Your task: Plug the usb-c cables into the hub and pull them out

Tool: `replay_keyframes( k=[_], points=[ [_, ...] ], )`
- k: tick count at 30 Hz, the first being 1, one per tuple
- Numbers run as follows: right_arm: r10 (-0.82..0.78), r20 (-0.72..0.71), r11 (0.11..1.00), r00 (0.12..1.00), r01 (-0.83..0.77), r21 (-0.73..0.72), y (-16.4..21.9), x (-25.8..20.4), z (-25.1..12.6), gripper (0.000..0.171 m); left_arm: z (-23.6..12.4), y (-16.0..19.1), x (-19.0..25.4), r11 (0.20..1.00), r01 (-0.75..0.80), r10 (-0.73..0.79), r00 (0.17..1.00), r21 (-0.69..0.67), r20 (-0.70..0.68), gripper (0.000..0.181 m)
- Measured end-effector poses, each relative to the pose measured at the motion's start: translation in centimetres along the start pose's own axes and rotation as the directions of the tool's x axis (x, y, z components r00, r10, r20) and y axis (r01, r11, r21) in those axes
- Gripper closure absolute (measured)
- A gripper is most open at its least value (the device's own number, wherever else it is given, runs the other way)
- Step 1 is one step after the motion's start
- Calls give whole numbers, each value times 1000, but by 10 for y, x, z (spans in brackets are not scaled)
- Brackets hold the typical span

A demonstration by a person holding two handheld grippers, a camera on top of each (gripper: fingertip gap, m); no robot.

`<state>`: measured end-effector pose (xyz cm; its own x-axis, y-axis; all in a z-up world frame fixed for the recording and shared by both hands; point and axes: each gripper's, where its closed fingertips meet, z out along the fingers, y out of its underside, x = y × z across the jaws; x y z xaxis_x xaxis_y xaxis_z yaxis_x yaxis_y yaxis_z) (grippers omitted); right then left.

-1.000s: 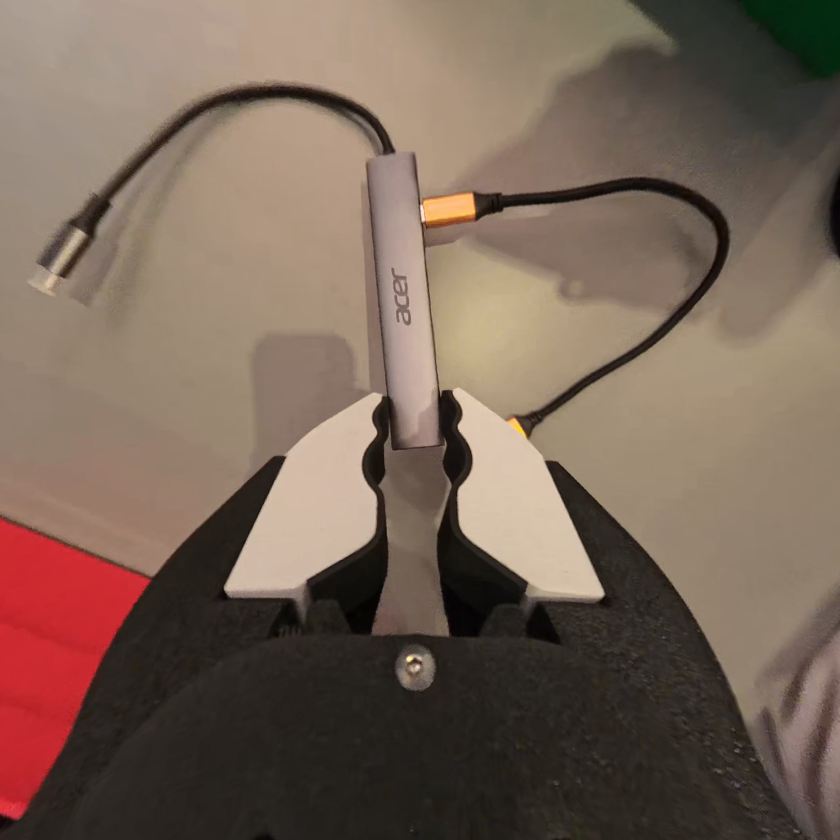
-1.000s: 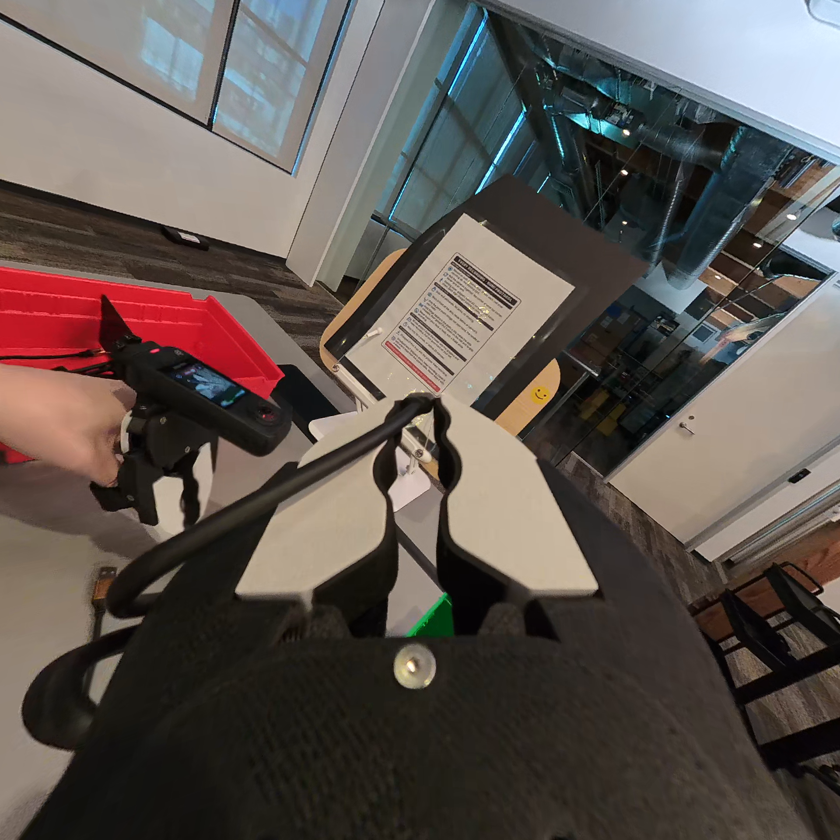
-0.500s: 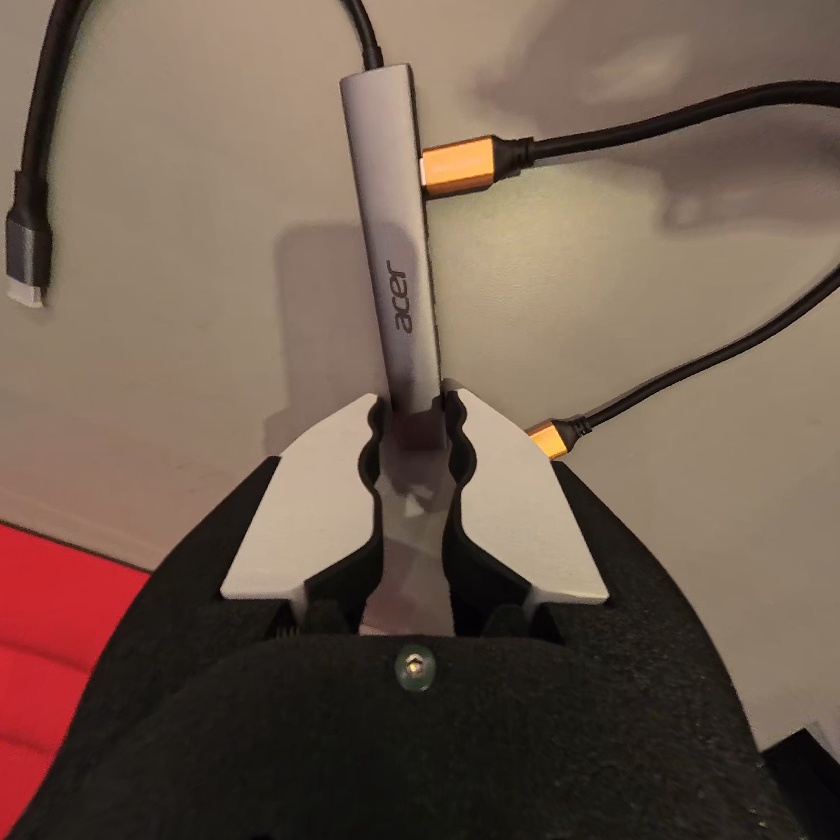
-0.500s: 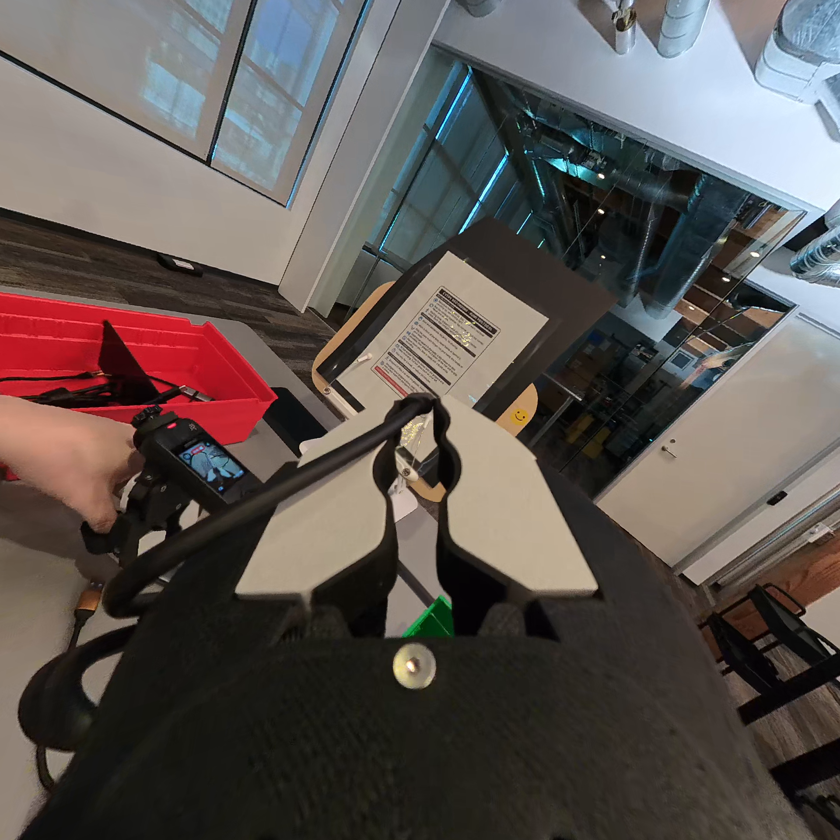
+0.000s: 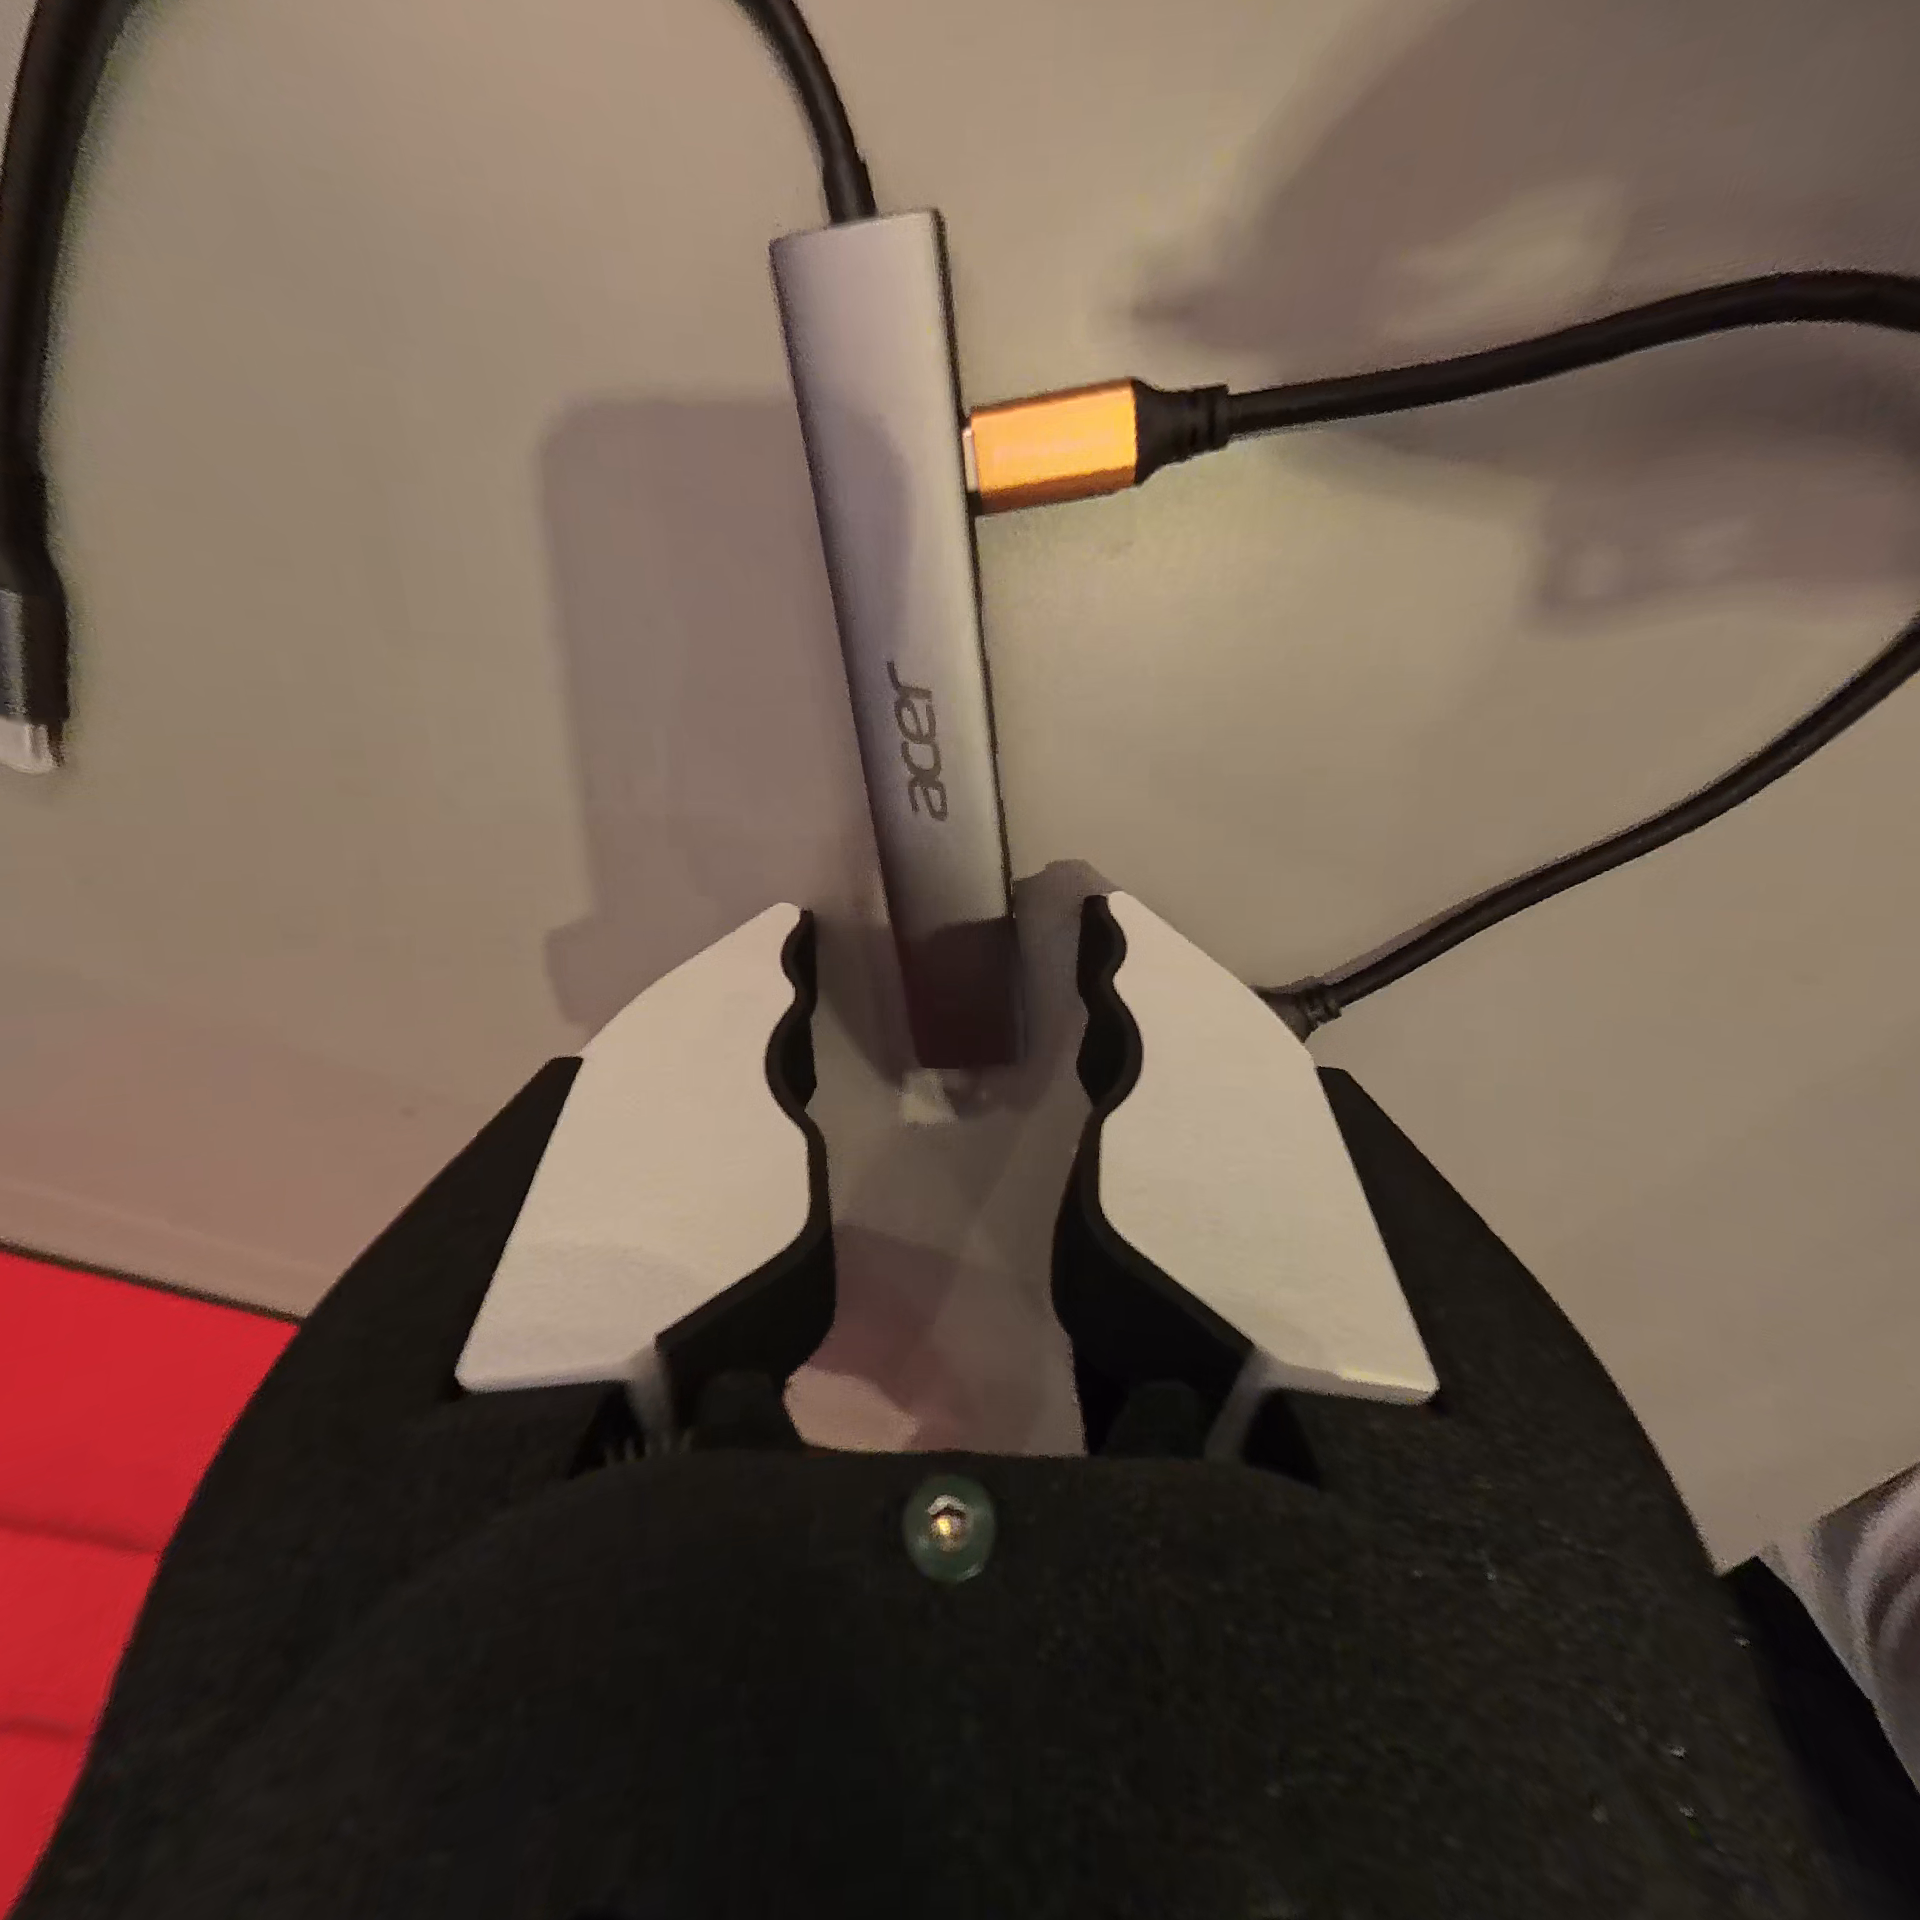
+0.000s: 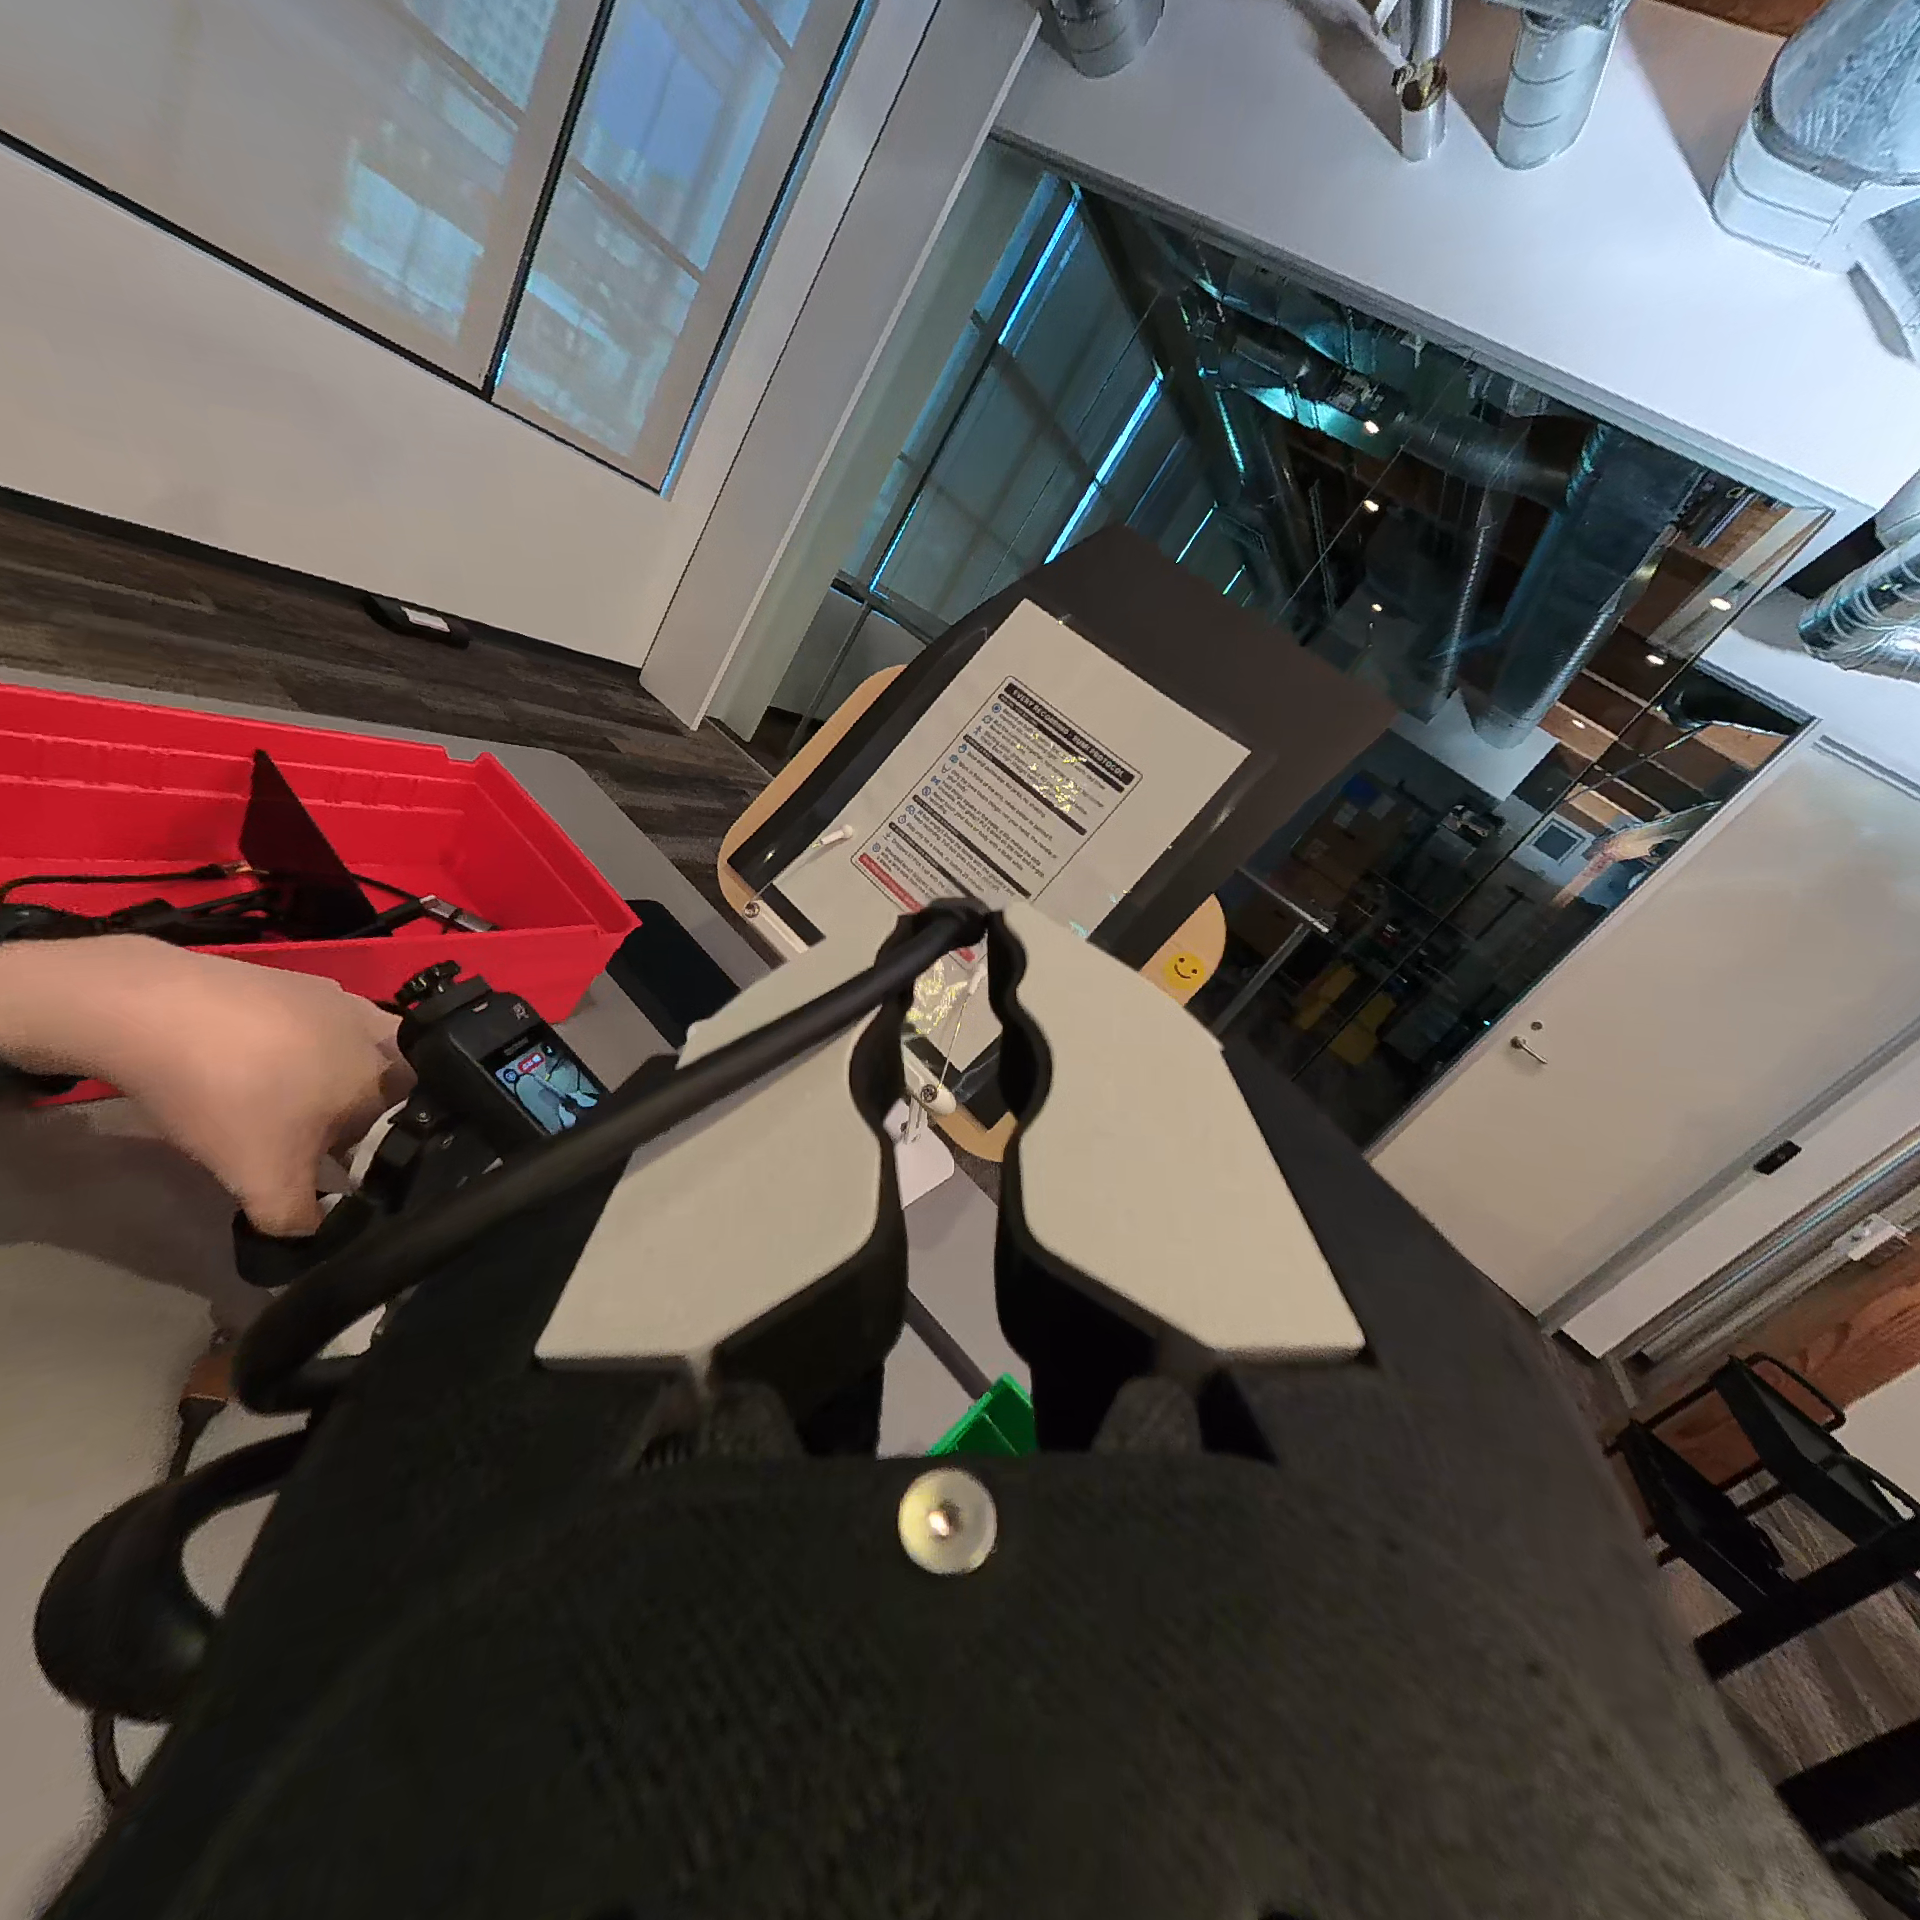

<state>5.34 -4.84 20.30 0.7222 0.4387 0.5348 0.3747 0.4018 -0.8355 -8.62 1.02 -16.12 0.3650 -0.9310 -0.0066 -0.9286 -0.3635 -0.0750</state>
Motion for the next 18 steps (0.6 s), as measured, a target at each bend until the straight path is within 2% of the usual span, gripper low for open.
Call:
replay_keyframes(
  k=[7, 16, 17, 18],
  points=[
    [-16, -6, 999, 1000, 16, -29, 4, -3, 5, 157, 0, -2, 0, 999, -40, 40, 999, -10, -4, 133],
    [-30, 20, 998, 999, 31, -54, 7, -10, 13, 157, 0, -4, -1, 999, -27, 27, 1000, 44, 0, 133],
    [-31, 17, 998, 999, 32, -57, 8, -9, 13, 157, 0, -5, -1, 998, -29, 29, 1000, 52, 1, 137],
    [-30, 15, 998, 999, 31, -57, 8, -8, 13, 157, 0, -7, -2, 997, -40, 40, 999, 72, 5, 160]
  ],
)
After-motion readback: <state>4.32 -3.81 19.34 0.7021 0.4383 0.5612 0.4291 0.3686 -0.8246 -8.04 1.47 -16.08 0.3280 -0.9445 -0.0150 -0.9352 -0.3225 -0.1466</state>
